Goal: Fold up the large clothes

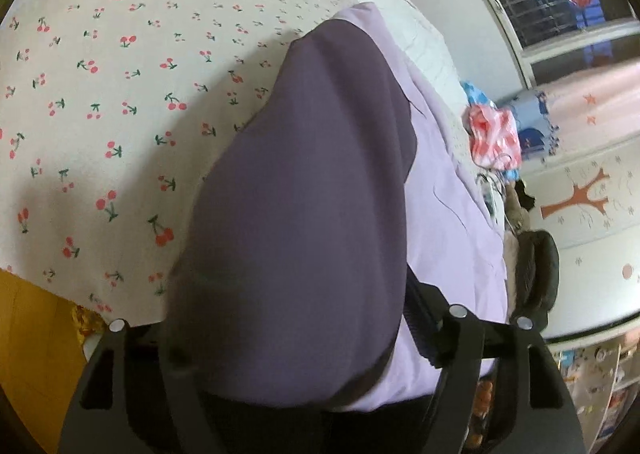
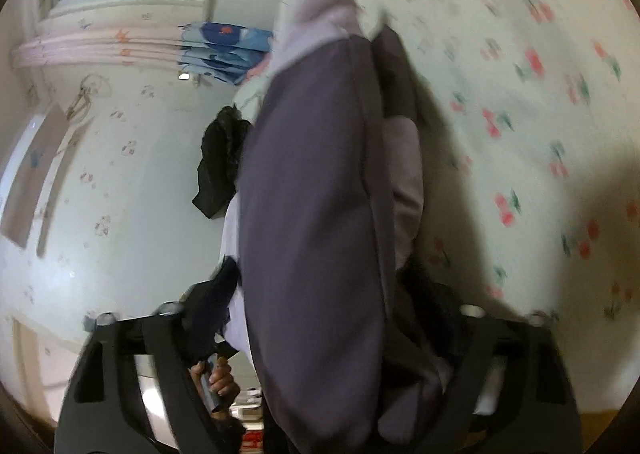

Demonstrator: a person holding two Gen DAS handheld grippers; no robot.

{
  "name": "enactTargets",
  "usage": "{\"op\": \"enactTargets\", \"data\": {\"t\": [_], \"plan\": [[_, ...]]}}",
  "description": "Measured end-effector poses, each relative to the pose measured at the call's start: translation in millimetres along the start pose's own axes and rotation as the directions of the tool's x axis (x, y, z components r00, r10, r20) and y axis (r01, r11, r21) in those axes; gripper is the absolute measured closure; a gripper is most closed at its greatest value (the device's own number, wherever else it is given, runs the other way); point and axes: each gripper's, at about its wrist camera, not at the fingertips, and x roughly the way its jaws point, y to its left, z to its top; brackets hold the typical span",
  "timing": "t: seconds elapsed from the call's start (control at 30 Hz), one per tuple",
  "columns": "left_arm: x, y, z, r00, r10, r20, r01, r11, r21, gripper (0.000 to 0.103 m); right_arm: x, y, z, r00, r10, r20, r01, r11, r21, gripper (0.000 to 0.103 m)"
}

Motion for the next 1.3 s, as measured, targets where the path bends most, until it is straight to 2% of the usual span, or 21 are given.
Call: {"op": "enactTargets", "data": {"t": [0.03,0.1,0.13,0.2,0.3,0.4,0.47,0.53,0.6,0.7,0.77,0.8,0.87,0.9,0.97,1.1,1.17,1.2,1.23,1.27,1.3], "plan": [[0.9,-0.4,-0.7,1.000,0.002,0.009,-0.002,1.000,-0.003,0.033,-2.0,3.8,-0.1,1.000,0.003,0.007,-0.003,1.000,-0.011,0.051],[-5.2,-7.6,-5.6,0.999,-0.003,0.035,0.002,1.000,0.019,0.045,-9.5,19.7,-5.3,0.999,-0.021,0.028,0.023,0.997,-0.071,0.062],[-12.5,-13.2,-9.0,0.999,-0.010,0.050,0.008,0.999,0.047,0.050,-12.0,26.3,-9.2,0.999,-0.035,0.029,0.038,0.994,-0.099,0.062],[-20.6,-20.0,-13.0,0.999,-0.006,0.054,0.002,0.996,0.089,0.052,-13.8,27.0,-15.7,0.999,-0.048,0.015,0.049,0.992,-0.113,0.060],[-9.7,-2.5,-10.1,1.000,0.015,-0.017,-0.014,0.998,0.065,0.050,-13.7,4.3,-14.1,0.993,-0.120,-0.023,0.118,0.991,-0.054,0.049],[-21.1,20.6,-10.9,0.997,-0.066,-0.033,0.066,0.998,-0.021,0.045,-47.7,1.7,-10.3,0.975,-0.192,0.111,0.198,0.980,-0.038,0.044],[-41.0,21.7,-12.9,0.999,-0.052,0.007,0.052,0.999,-0.004,0.045,-70.9,25.1,-3.2,0.927,-0.284,0.244,0.314,0.945,-0.091,0.039],[-56.7,12.7,-11.5,0.998,-0.009,0.064,0.006,0.999,0.042,0.044,-71.7,56.4,6.2,0.912,-0.286,0.294,0.351,0.915,-0.197,0.038],[-63.1,3.6,-6.5,0.993,0.039,0.116,-0.047,0.996,0.070,0.040,-51.8,89.0,20.2,0.899,-0.311,0.308,0.401,0.868,-0.292,0.030],[-48.0,4.4,0.9,0.997,0.050,0.063,-0.055,0.996,0.065,0.038,15.0,131.9,44.7,0.883,-0.375,0.283,0.467,0.765,-0.444,0.028],[-40.4,9.1,0.7,0.996,0.064,0.061,-0.068,0.996,0.052,0.037,63.1,135.2,70.9,0.869,-0.417,0.266,0.494,0.732,-0.470,0.028],[-37.6,11.5,0.3,0.996,0.060,0.060,-0.063,0.997,0.050,0.036,81.3,131.4,82.9,0.851,-0.451,0.271,0.525,0.712,-0.465,0.028],[-34.7,16.5,0.5,0.997,0.061,0.054,-0.063,0.997,0.035,0.032,126.1,100.7,112.7,0.762,-0.601,0.243,0.638,0.627,-0.447,0.027],[-34.2,21.7,1.9,0.997,0.056,0.049,-0.058,0.998,0.027,0.032,151.2,71.6,125.0,0.728,-0.668,0.157,0.659,0.618,-0.429,0.022],[-35.2,26.6,3.0,0.998,0.036,0.043,-0.037,0.999,0.020,0.031,159.3,51.7,125.5,0.742,-0.659,0.119,0.643,0.652,-0.401,0.021],[-34.1,30.4,1.1,0.999,0.048,0.026,-0.049,0.998,0.032,0.031,139.9,87.8,119.5,0.741,-0.638,0.211,0.660,0.631,-0.408,0.021],[-34.9,35.3,-1.3,1.000,0.016,0.023,-0.016,1.000,0.008,0.031,132.3,110.3,112.5,0.772,-0.583,0.255,0.630,0.647,-0.429,0.021],[-34.9,36.8,-1.9,1.000,0.003,0.023,-0.003,1.000,-0.004,0.031,136.4,111.2,107.7,0.765,-0.588,0.261,0.637,0.633,-0.440,0.019],[-34.6,39.2,-3.2,1.000,-0.010,0.022,0.010,1.000,-0.018,0.031,151.8,99.5,106.5,0.729,-0.648,0.220,0.664,0.591,-0.459,0.019],[-34.8,41.0,-4.1,1.000,-0.019,0.021,0.019,0.999,-0.029,0.031,163.4,89.5,109.5,0.709,-0.683,0.175,0.671,0.576,-0.468,0.017],[-36.3,42.3,-5.7,0.999,-0.037,0.021,0.038,0.998,-0.047,0.031,166.7,81.5,109.6,0.709,-0.690,0.148,0.667,0.587,-0.459,0.017]]}}
